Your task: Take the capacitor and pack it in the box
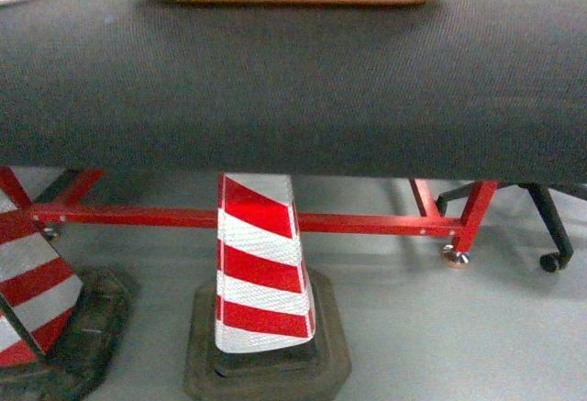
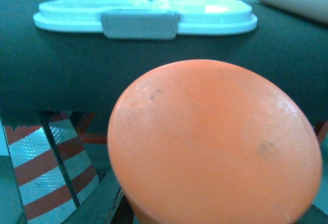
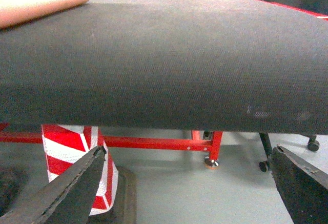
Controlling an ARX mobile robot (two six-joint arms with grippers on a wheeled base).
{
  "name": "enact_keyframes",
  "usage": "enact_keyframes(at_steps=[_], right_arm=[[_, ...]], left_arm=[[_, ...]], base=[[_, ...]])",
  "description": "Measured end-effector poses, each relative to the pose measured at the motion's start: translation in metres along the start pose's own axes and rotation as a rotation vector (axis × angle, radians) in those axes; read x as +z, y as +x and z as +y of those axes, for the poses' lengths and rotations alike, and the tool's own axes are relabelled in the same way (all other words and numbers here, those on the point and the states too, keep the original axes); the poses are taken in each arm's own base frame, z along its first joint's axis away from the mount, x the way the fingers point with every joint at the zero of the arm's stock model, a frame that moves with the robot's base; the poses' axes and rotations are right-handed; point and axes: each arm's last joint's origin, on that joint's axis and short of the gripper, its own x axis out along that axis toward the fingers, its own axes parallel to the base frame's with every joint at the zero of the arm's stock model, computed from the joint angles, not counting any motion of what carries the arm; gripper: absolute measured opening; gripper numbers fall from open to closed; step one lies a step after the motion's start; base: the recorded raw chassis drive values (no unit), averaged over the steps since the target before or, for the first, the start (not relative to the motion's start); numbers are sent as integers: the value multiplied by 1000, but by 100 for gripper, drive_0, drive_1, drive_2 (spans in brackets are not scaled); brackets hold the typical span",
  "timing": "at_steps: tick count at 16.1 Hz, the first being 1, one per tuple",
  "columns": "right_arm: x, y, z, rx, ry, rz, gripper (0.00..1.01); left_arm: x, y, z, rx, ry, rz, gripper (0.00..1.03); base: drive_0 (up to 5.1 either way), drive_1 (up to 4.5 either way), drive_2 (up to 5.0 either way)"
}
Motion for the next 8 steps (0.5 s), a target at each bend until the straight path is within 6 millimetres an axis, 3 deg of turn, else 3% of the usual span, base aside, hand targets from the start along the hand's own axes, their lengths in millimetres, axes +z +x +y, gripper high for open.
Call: enact_keyframes(at_steps=[8], right_arm=[[0,0,0,0,0,0,98]], left_arm=[[0,0,0,2,0,0,44]], base=[[0,0,0]])
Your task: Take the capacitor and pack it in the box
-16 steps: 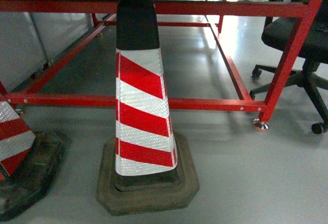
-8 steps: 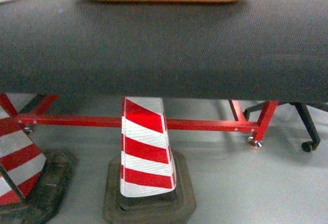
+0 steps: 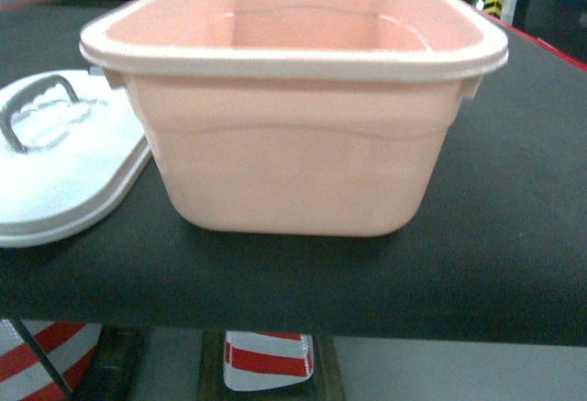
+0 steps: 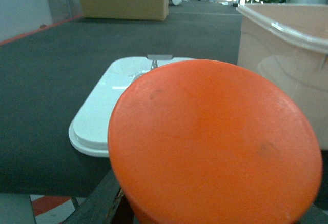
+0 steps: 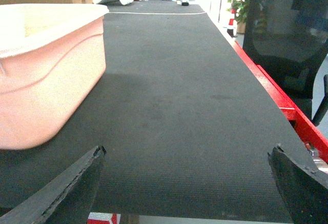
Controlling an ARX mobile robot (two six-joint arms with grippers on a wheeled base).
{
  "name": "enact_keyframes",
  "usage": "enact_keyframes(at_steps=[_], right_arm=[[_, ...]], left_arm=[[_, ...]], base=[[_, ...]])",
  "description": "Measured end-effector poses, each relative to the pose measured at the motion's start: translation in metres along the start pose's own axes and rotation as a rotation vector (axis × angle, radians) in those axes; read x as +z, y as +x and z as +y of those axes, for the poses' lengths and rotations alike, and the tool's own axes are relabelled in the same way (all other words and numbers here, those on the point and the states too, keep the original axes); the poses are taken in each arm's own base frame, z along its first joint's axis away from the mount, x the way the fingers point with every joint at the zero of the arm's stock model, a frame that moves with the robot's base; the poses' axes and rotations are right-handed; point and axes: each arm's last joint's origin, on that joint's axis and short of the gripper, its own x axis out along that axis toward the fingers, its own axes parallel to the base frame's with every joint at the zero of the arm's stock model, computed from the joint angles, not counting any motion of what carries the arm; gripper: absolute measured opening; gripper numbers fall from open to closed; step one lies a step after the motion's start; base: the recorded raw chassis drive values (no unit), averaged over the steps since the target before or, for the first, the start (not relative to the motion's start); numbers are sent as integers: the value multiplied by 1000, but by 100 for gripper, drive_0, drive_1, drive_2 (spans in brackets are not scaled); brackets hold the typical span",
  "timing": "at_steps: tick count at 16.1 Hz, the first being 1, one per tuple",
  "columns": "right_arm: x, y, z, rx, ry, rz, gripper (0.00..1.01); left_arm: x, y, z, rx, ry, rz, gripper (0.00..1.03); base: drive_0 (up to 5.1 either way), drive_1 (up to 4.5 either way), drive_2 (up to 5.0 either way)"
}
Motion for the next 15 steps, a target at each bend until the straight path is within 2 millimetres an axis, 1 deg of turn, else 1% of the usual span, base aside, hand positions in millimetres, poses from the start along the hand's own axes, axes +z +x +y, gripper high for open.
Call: enact_keyframes(at_steps=[15], right_arm=[[0,0,0,0,0,0,98]], left_arm=[[0,0,0,-1,0,-1,44]], base=[[0,0,0]])
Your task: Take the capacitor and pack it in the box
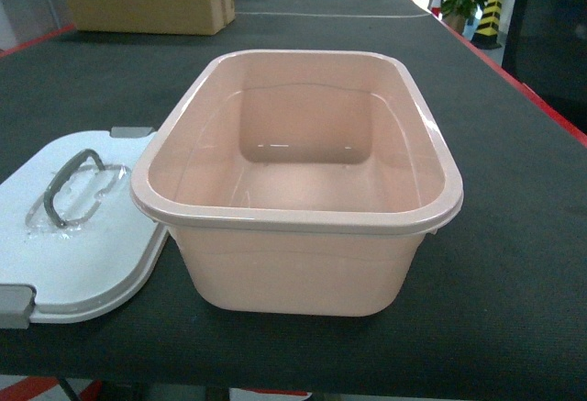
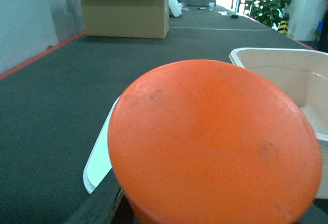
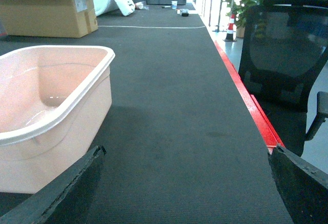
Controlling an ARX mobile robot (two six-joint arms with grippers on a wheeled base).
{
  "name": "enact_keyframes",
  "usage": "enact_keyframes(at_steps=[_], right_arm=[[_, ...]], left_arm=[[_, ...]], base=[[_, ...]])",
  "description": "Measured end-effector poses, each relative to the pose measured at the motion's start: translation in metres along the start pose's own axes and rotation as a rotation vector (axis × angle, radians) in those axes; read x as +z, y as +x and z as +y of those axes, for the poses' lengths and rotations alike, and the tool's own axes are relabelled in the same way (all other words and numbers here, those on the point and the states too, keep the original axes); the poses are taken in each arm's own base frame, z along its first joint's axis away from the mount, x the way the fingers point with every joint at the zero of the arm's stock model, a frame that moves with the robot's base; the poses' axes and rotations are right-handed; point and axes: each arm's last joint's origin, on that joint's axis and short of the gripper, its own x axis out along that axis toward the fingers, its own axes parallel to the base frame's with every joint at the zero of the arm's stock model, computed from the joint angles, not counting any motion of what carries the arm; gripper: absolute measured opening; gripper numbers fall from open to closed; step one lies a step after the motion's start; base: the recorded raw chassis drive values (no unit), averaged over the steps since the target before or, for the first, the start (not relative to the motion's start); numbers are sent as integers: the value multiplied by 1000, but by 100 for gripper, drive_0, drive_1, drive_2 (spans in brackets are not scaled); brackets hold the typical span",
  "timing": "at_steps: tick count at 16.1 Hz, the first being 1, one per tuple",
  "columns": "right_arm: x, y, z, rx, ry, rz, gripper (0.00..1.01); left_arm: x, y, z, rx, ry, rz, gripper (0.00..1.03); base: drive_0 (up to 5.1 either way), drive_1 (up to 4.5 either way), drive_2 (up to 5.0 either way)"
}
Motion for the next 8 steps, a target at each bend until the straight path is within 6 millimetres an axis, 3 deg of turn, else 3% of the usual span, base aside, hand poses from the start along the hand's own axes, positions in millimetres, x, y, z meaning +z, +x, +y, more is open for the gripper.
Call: enact_keyframes(at_steps=[8], right_arm=[[0,0,0,0,0,0,98]], left_arm=[[-1,0,0,2,0,9,44]], base=[[0,0,0]])
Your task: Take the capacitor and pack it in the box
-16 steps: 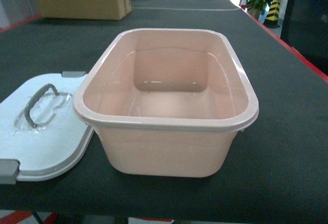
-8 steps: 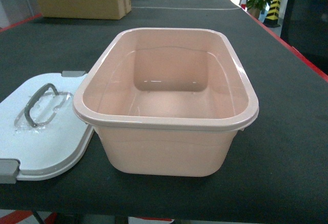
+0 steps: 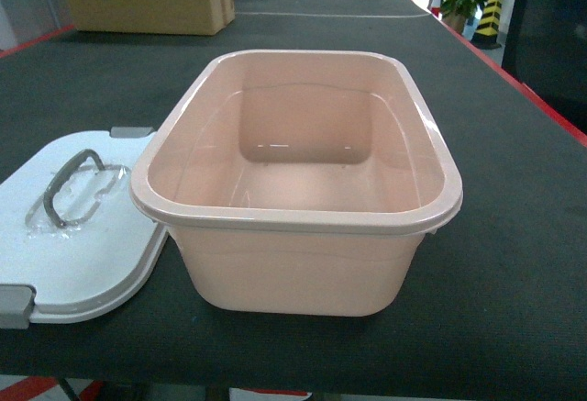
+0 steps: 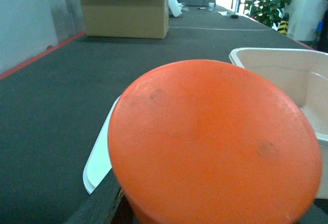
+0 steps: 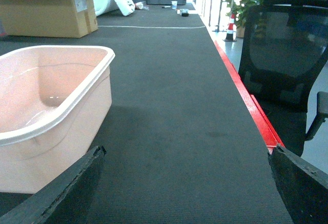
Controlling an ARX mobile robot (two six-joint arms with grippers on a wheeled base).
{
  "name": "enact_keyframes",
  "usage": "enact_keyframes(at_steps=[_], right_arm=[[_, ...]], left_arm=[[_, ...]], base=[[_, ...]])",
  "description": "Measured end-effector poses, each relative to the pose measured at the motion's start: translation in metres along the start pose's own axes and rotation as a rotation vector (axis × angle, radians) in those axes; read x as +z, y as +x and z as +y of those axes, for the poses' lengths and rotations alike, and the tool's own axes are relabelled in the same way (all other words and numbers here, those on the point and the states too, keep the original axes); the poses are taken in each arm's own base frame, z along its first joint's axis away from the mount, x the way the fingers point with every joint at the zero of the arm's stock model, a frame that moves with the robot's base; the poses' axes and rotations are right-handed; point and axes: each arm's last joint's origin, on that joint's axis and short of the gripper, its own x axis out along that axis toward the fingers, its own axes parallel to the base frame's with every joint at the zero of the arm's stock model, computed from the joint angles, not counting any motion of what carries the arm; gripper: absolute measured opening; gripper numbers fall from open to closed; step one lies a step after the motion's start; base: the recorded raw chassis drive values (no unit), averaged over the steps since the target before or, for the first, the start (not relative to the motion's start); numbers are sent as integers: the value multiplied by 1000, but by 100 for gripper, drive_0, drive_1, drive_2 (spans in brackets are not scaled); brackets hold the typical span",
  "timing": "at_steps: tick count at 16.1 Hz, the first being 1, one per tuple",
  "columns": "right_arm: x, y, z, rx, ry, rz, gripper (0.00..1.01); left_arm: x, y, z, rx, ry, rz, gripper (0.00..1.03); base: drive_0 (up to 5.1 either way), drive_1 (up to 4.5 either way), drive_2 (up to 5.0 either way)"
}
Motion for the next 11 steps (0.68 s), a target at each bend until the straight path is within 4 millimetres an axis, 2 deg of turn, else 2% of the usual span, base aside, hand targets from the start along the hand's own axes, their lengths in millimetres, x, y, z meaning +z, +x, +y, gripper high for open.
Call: enact_keyframes(at_steps=[5,6,7,9,10,11], right_arm=[[0,0,0,0,0,0,98],[0,0,0,0,0,0,98],[0,0,0,0,0,0,98],[0,0,0,0,0,0,98],[0,0,0,0,0,0,98],[0,0,0,0,0,0,98]], left_arm=[[2,8,-5,26,-19,10,44],[7,18,-12,23,-26,10,44],[18,32,-20,17,-48,-11,44],[60,72,-43,-48,-84,-124,44],[85,102,-64,-113,-94,-174,44],[97,132,-82,-151,-96,-177,44]], base=[[0,0,0],[0,0,0],[0,0,0],[0,0,0],[0,0,0],[0,0,0]])
